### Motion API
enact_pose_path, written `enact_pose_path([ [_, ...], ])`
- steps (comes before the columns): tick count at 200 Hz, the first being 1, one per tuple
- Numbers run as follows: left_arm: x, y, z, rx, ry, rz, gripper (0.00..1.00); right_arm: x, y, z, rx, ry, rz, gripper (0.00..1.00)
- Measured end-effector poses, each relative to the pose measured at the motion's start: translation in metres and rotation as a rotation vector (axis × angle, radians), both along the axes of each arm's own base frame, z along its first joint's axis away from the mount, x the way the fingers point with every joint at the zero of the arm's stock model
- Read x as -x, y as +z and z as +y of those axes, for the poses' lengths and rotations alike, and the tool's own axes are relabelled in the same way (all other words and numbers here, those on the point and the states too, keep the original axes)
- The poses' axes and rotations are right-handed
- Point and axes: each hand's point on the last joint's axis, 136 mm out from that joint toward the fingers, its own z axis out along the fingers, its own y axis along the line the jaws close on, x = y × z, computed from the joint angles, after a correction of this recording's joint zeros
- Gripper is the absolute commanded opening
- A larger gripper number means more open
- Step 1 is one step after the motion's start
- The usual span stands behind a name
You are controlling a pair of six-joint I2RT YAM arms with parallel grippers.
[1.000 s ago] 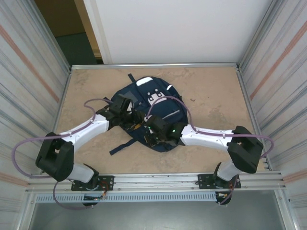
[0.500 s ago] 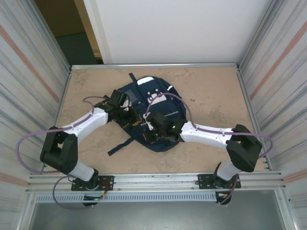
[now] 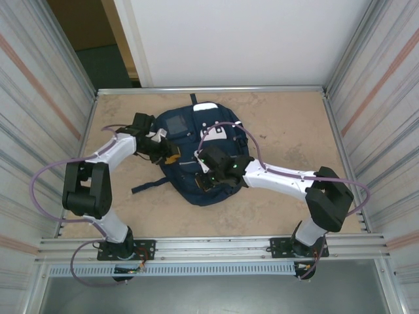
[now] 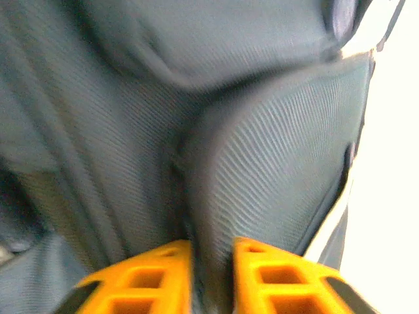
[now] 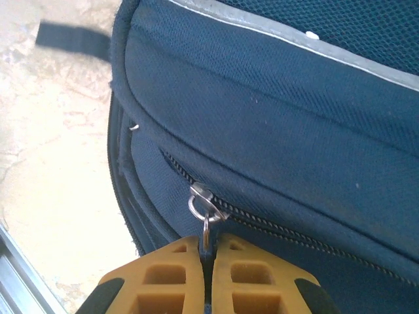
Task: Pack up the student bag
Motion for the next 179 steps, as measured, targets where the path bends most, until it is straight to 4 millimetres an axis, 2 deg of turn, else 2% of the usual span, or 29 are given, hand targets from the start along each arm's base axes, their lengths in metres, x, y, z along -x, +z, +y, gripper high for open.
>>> enact_pose_path([
  [23,-0.004,0.000,0.013,-0.004,0.021,-0.027,0.38,-0.002,-0.005,0.009,0.004,0.011,0.023,0.00],
  [52,0.036,0.002,0.010,0.015,0.001,-0.013,0.42,-0.005,-0.002,0.021,-0.014,0.021,0.023,0.00],
  [67,0.051,0.006,0.004,0.034,-0.003,0.006,0.43,-0.003,0.000,0.027,-0.026,0.034,0.025,0.00],
  [114,0.065,0.016,-0.021,0.007,-0.011,0.002,0.45,0.003,0.003,0.045,-0.056,0.078,0.036,0.00],
  [129,0.066,0.013,-0.024,-0.025,-0.003,0.000,0.36,0.004,0.000,0.047,-0.055,0.082,0.042,0.00],
  [145,0.067,0.008,-0.023,-0.065,0.022,0.011,0.15,0.003,-0.003,0.049,-0.057,0.085,0.045,0.00],
  [179,0.067,0.001,-0.018,-0.073,0.038,0.017,0.01,0.001,-0.003,0.049,-0.070,0.089,0.053,0.00],
])
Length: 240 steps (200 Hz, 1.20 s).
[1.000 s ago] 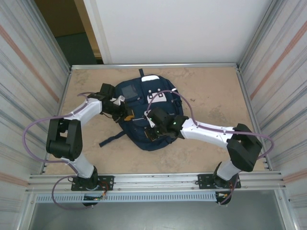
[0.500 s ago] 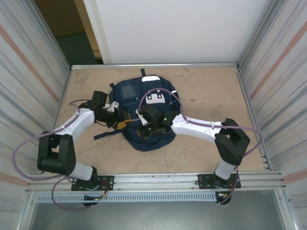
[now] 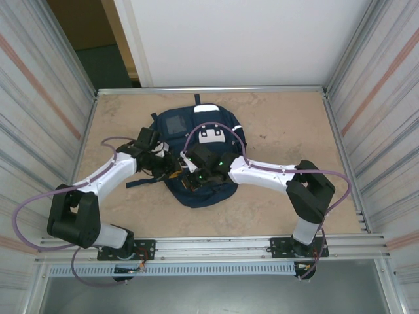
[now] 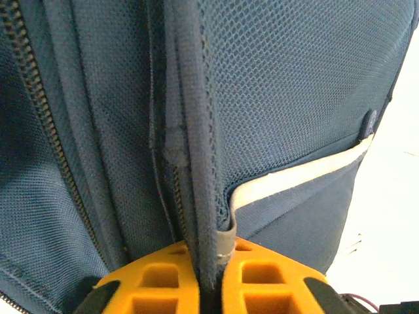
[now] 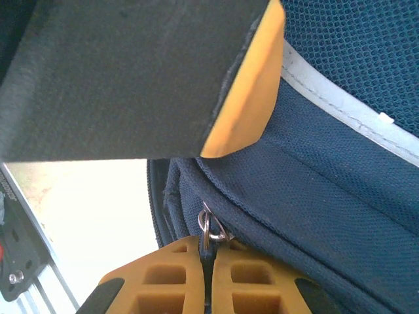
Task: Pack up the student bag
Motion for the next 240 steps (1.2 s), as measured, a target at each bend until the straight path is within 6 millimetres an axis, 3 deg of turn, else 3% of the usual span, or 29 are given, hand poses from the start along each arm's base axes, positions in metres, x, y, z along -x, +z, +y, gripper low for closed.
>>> enact_pose_path([
  [24,-0.003,0.002,0.009,0.019,-0.009,-0.009,0.00,-0.001,-0.002,-0.004,-0.056,0.021,0.027,0.00],
  [56,-0.003,0.002,0.027,0.025,-0.056,-0.001,0.01,0.004,-0.018,-0.035,-0.053,0.008,0.057,0.00],
  [77,-0.003,0.001,0.030,0.017,-0.102,0.003,0.02,0.004,-0.019,-0.044,-0.045,0.008,0.053,0.00],
  [109,-0.006,0.005,0.034,-0.020,-0.149,-0.031,0.02,0.004,-0.016,-0.041,-0.062,0.020,0.046,0.00],
  [140,-0.022,0.011,0.040,-0.068,-0.152,-0.041,0.15,-0.001,-0.012,-0.038,-0.078,0.018,0.025,0.00],
  [173,-0.062,0.012,0.039,-0.079,-0.143,-0.059,0.31,-0.017,-0.006,-0.037,-0.101,-0.022,-0.009,0.00],
  [198,-0.088,0.021,0.053,-0.101,-0.103,-0.135,0.38,-0.024,-0.005,-0.027,-0.109,-0.045,0.002,0.00],
  [219,-0.086,0.032,0.070,-0.127,-0.062,-0.169,0.43,-0.026,-0.003,-0.016,-0.117,-0.057,-0.008,0.00],
  [240,-0.060,0.040,0.076,-0.125,-0.033,-0.183,0.45,-0.027,-0.001,-0.007,-0.118,-0.062,-0.028,0.00],
])
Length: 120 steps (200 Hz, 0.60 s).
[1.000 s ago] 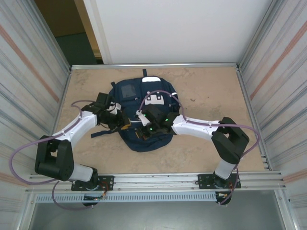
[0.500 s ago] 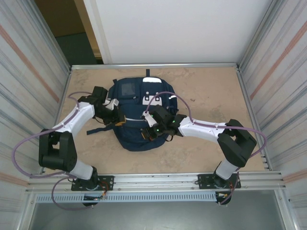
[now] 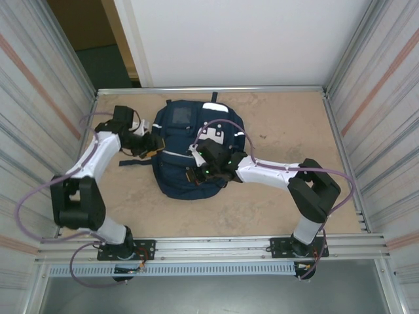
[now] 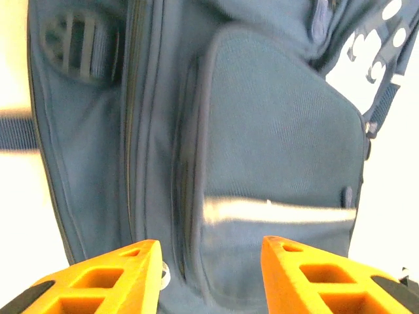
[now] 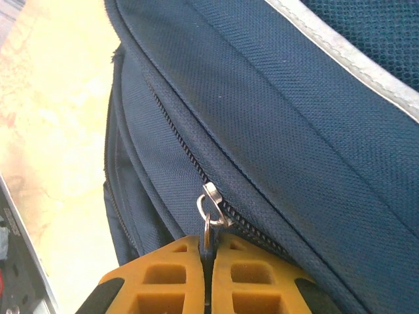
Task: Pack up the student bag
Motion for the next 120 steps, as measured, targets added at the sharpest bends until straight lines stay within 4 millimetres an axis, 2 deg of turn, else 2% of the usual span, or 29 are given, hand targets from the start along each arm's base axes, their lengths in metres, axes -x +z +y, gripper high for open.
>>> enact_pose_path([
  [20,0.027,-0.004,-0.005,0.048,0.036,0.041,0.51,0.003,0.000,0.005,0.003,-0.001,-0.020,0.00],
  [27,0.034,-0.010,-0.008,0.063,0.055,0.062,0.56,0.003,0.000,0.006,0.006,-0.002,-0.026,0.00],
  [38,0.042,-0.020,-0.010,0.078,0.088,0.101,0.60,0.005,-0.001,0.008,0.011,-0.002,-0.032,0.00],
  [50,0.044,-0.027,-0.014,0.090,0.120,0.131,0.61,0.006,-0.003,0.010,0.014,-0.003,-0.033,0.00],
  [73,0.035,-0.026,-0.021,0.097,0.157,0.117,0.60,0.011,-0.005,0.015,0.021,0.002,-0.044,0.00],
  [84,0.031,-0.025,-0.023,0.094,0.179,0.108,0.53,0.012,-0.005,0.019,0.024,0.007,-0.051,0.00],
  [101,0.027,-0.027,-0.022,0.083,0.218,0.108,0.27,0.015,-0.004,0.023,0.022,0.009,-0.059,0.00],
  [120,0.027,-0.035,-0.017,0.064,0.262,0.138,0.06,0.012,-0.004,0.022,0.027,-0.004,-0.067,0.00],
])
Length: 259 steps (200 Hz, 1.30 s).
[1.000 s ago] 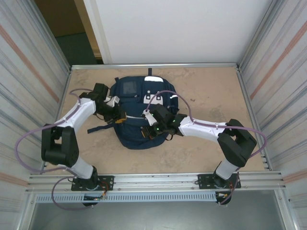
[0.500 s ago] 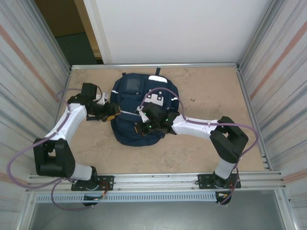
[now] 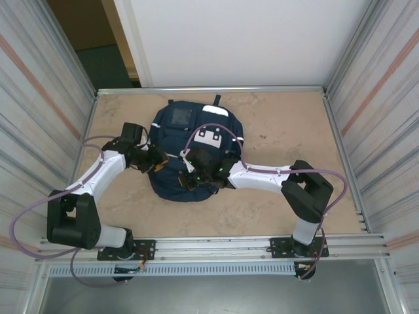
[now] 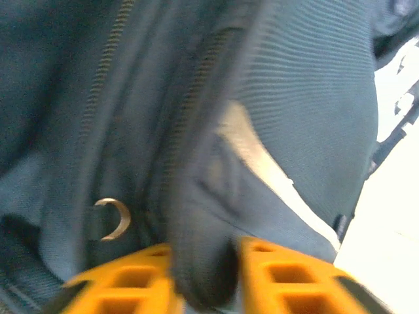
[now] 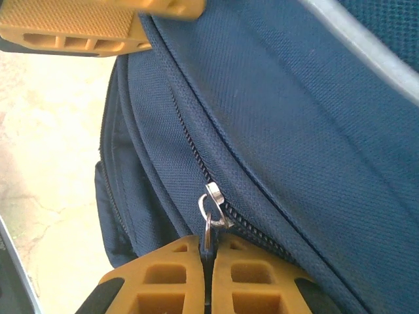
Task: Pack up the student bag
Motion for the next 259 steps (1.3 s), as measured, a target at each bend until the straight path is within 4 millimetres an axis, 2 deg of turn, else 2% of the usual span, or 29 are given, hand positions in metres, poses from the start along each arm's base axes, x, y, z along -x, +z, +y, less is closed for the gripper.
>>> enact_pose_path([
  [6,0.000,-0.002,0.000,-0.002,0.004,0.005,0.00,-0.001,0.000,-0.001,0.004,-0.004,-0.003,0.00],
  [30,-0.003,-0.002,-0.002,-0.010,-0.020,-0.002,0.00,-0.002,-0.002,-0.007,0.016,-0.020,-0.020,0.00],
  [50,-0.008,0.000,-0.009,-0.021,-0.084,0.001,0.00,-0.006,-0.002,-0.022,0.018,-0.050,-0.038,0.00],
  [86,-0.035,0.002,-0.022,-0.005,-0.176,-0.017,0.00,-0.015,-0.003,-0.060,0.032,-0.127,-0.061,0.00],
  [103,-0.048,-0.002,-0.027,0.016,-0.206,-0.004,0.00,-0.017,-0.004,-0.068,0.042,-0.147,-0.069,0.00],
  [112,-0.054,-0.005,-0.029,0.024,-0.221,0.003,0.06,-0.018,-0.004,-0.068,0.042,-0.152,-0.073,0.00],
  [120,-0.059,-0.006,-0.031,0.028,-0.231,0.007,0.20,-0.019,-0.004,-0.068,0.041,-0.158,-0.076,0.00],
  [129,-0.066,-0.007,-0.032,0.029,-0.235,0.007,0.31,-0.020,-0.003,-0.068,0.037,-0.168,-0.077,0.00],
  [148,-0.087,-0.006,-0.021,-0.009,-0.186,-0.047,0.45,-0.019,-0.004,-0.068,0.038,-0.173,-0.067,0.00],
  [162,-0.096,0.001,-0.008,-0.050,-0.133,-0.099,0.49,-0.019,-0.006,-0.065,0.047,-0.170,-0.061,0.00],
  [178,-0.091,0.013,-0.005,-0.084,-0.112,-0.139,0.50,-0.023,-0.004,-0.057,0.043,-0.164,-0.061,0.00],
  [193,-0.075,0.028,-0.015,-0.080,-0.119,-0.169,0.51,-0.026,-0.001,-0.045,0.020,-0.151,-0.062,0.00],
  [208,-0.058,0.033,-0.024,-0.062,-0.122,-0.168,0.51,-0.028,0.001,-0.036,0.008,-0.142,-0.062,0.00],
  [226,-0.041,0.023,-0.025,-0.053,-0.094,-0.119,0.52,-0.029,0.002,-0.028,-0.011,-0.137,-0.069,0.00],
  [259,-0.027,-0.002,-0.022,-0.071,-0.001,-0.033,0.54,-0.032,0.003,-0.012,-0.027,-0.125,-0.074,0.00],
])
